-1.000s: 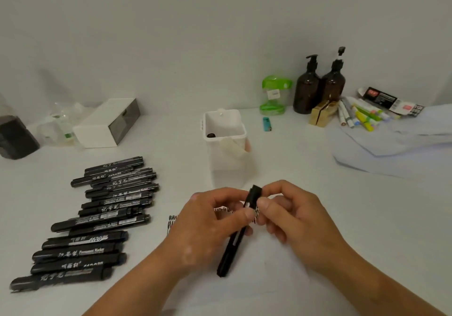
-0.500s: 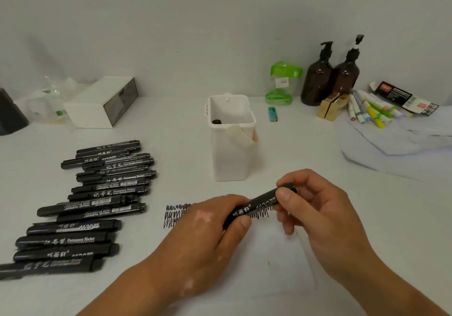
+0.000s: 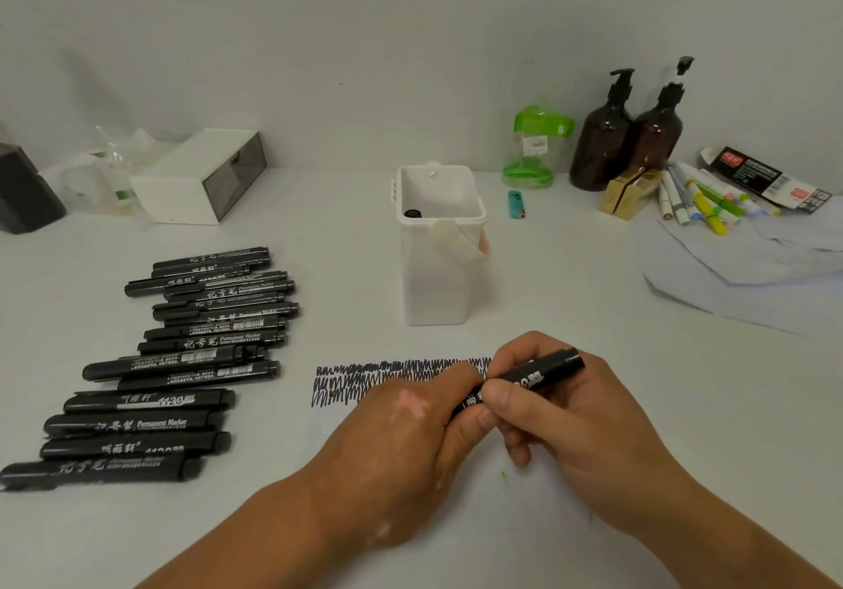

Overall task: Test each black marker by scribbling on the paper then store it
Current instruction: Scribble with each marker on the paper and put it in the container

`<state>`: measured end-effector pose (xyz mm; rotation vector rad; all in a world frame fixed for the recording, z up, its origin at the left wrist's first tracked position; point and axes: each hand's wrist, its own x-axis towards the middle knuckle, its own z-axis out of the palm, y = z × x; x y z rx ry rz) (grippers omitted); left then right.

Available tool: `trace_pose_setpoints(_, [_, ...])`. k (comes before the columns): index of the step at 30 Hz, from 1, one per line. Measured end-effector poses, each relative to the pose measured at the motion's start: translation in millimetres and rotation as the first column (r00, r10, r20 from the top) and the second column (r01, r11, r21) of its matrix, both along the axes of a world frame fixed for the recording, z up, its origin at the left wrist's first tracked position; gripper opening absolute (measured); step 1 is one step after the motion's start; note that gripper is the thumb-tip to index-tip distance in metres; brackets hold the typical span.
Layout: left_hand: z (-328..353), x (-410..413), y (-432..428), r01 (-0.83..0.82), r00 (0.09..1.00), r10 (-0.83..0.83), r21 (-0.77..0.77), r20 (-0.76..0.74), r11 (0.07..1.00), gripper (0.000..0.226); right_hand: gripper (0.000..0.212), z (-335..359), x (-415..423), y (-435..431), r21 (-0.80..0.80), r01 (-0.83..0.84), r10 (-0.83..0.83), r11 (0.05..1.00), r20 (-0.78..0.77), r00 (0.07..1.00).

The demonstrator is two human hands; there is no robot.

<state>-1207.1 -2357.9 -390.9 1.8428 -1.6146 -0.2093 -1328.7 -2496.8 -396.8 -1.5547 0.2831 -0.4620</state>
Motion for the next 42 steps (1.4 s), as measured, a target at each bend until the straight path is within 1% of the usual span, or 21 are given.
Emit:
trace_pose_setpoints(6, [-0.3, -0.5, 0.1, 0.000, 1.000, 0.001, -0.039, 0.001, 0.999, 0.023, 0.019, 2.1, -1.9, -0.8, 0.007, -0.023, 0.023, 1.000, 0.012, 1.000])
trace_pose_setpoints(9, [0.2, -0.3, 1.0, 0.000, 1.000, 0.000, -0.049, -0.004, 0.999, 0.016, 0.018, 3.9, -3.5, -2.0, -0.017, -0.029, 0.030, 0.999, 0.016, 0.999])
trace_pose_setpoints(12, [1.5, -0.7, 0.2, 0.005, 1.000, -0.005, -0.063, -0.001, 0.998, 0.014, 0.019, 4.7, -4.5, -1.9, -0.043, -0.030, 0.031, 0.999, 0.014, 0.999])
trace_pose_setpoints(14, [1.3, -3.7, -3.1, 0.005, 1.000, -0.005, -0.076, 0.008, 0.997, 0.014, 0.020, 3.3, -4.3, -0.4, -0.063, -0.015, 0.016, 0.998, 0.010, 1.000])
trace_pose_setpoints(16, [-2.6, -5.6, -5.8, 0.008, 1.000, -0.006, -0.089, 0.017, 0.996, 0.013, 0.024, 3.0, -3.5, -0.5, -0.086, 0.039, -0.038, 0.996, 0.005, 0.999])
trace_pose_setpoints(17, [-5.6, -5.2, -6.7, -0.017, 0.999, 0.019, -0.080, 0.027, 0.997, 0.017, 0.025, 4.0, -3.5, -3.2, -0.095, 0.090, -0.088, 0.991, 0.018, 0.996])
trace_pose_setpoints(18, [-8.7, -3.5, -7.2, -0.067, 0.997, 0.069, -0.063, 0.040, 0.996, 0.029, 0.025, 6.5, -4.1, -7.8, -0.079, 0.159, -0.156, 0.984, 0.040, 0.987])
trace_pose_setpoints(20, [-16.2, 4.2, -7.5, -0.181, 0.980, 0.184, -0.053, 0.069, 0.982, 0.046, 0.019, 15.0, -8.1, -23.3, 0.023, 0.281, -0.282, 0.959, 0.088, 0.955])
trace_pose_setpoints(21, [-18.9, 8.5, -7.6, -0.215, 0.972, 0.218, -0.049, 0.083, 0.975, 0.048, 0.010, 20.4, -10.7, -31.8, 0.056, 0.311, -0.315, 0.949, 0.091, 0.945])
trace_pose_setpoints(22, [-20.3, 11.5, -8.2, -0.232, 0.967, 0.234, -0.030, 0.103, 0.972, 0.047, 0.005, 26.6, -13.5, -38.7, 0.056, 0.319, -0.322, 0.946, 0.071, 0.944])
trace_pose_setpoints(24, [-21.6, 13.3, -11.4, -0.243, 0.961, 0.238, 0.017, 0.141, 0.970, 0.046, 0.018, 33.9, -17.7, -48.6, 0.007, 0.262, -0.262, 0.965, -0.007, 0.965])
trace_pose_setpoints(26, [-22.6, 11.6, -15.2, -0.262, 0.955, 0.251, 0.054, 0.160, 0.964, 0.052, 0.022, 34.4, -17.8, -51.3, -0.015, 0.195, -0.195, 0.981, -0.106, 0.975])
trace_pose_setpoints(28, [-24.2, 9.0, -18.6, -0.293, 0.942, 0.273, 0.086, 0.196, 0.952, 0.058, 0.018, 28.5, -15.0, -49.0, -0.060, 0.168, -0.177, 0.984, -0.199, 0.964])
trace_pose_setpoints(30, [-26.6, 7.3, -20.5, -0.311, 0.930, 0.275, 0.125, 0.244, 0.942, 0.061, 0.010, 18.8, -11.4, -45.6, -0.146, 0.189, -0.221, 0.971, -0.258, 0.940])
trace_pose_setpoints(34, [-29.8, 7.0, -20.3, -0.324, 0.920, 0.279, 0.135, 0.273, 0.936, 0.062, 0.005, 4.0, -8.2, -41.2, -0.283, 0.211, -0.290, 0.936, -0.279, 0.916])
trace_pose_setpoints(37, [-30.9, 5.4, -20.5, -0.337, 0.914, 0.290, 0.132, 0.283, 0.932, 0.062, 0.009, -2.1, -8.2, -42.6, -0.363, 0.208, -0.317, 0.908, -0.272, 0.909])
trace_pose_setpoints(42, [-32.4, 5.6, -20.9, -0.347, 0.911, 0.302, 0.129, 0.281, 0.929, 0.063, 0.009, -4.7, -7.1, -42.7, -0.387, 0.198, -0.320, 0.901, -0.282, 0.905])
